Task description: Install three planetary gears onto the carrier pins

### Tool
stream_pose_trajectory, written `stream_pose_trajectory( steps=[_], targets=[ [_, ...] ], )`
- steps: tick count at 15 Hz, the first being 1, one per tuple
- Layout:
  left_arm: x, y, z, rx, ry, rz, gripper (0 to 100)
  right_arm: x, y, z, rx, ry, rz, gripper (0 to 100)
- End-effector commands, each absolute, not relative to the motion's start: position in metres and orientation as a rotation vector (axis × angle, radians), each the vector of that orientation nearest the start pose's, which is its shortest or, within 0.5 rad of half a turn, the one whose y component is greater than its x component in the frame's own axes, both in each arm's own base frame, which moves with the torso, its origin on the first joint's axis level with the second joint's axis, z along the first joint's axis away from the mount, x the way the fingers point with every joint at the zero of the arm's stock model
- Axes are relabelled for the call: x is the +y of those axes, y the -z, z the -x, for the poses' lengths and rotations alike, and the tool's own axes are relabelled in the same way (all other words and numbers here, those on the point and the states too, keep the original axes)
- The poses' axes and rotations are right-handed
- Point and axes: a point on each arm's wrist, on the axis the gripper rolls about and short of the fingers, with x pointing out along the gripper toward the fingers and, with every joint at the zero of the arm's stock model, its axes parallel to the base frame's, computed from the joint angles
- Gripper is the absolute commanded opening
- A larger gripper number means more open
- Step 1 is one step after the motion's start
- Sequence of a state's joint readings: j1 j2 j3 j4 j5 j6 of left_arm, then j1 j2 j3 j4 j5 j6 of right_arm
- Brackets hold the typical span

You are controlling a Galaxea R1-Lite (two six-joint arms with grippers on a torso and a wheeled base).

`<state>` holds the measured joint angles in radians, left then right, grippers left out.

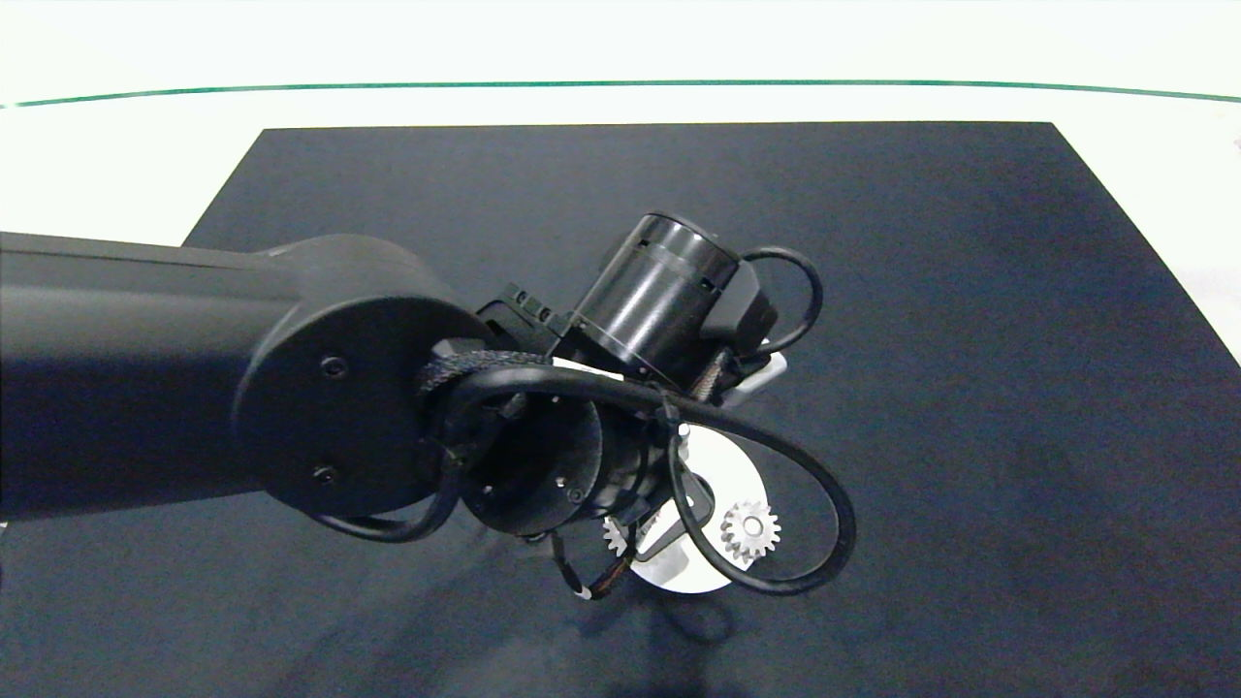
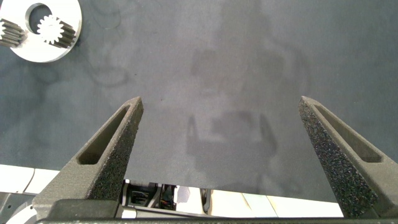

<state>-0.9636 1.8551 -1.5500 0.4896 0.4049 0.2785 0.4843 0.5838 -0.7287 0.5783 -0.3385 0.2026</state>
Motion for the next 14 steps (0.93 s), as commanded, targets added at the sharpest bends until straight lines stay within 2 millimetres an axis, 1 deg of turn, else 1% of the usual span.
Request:
stream_pose_trajectory(
  steps=[1,3,5,7,8,12,14],
  targets=[
    [-0.299,-0.230,-0.203,0.541,0.645,-0.777,22,-0.006,-0.222,-0.005,0.406,-0.101,-0.029,100],
    [-0.306,-0.233,-0.205,0.523,0.652,-0.771,22,-0.007,-0.222,-0.004,0.402,-0.101,-0.031,100],
    [-0.309,-0.236,-0.208,0.512,0.651,-0.766,22,-0.006,-0.221,-0.004,0.403,-0.100,-0.037,100],
    [-0.307,-0.235,-0.211,0.512,0.648,-0.776,22,-0.006,-0.220,-0.004,0.408,-0.099,-0.037,100],
    [-0.304,-0.235,-0.216,0.518,0.631,-0.778,22,-0.006,-0.220,-0.004,0.409,-0.100,-0.036,100],
    [-0.301,-0.239,-0.227,0.511,0.605,-0.760,22,-0.006,-0.219,-0.004,0.410,-0.100,-0.035,100],
    [-0.301,-0.238,-0.229,0.511,0.601,-0.759,22,-0.006,-0.220,-0.004,0.409,-0.100,-0.038,100]
  ],
)
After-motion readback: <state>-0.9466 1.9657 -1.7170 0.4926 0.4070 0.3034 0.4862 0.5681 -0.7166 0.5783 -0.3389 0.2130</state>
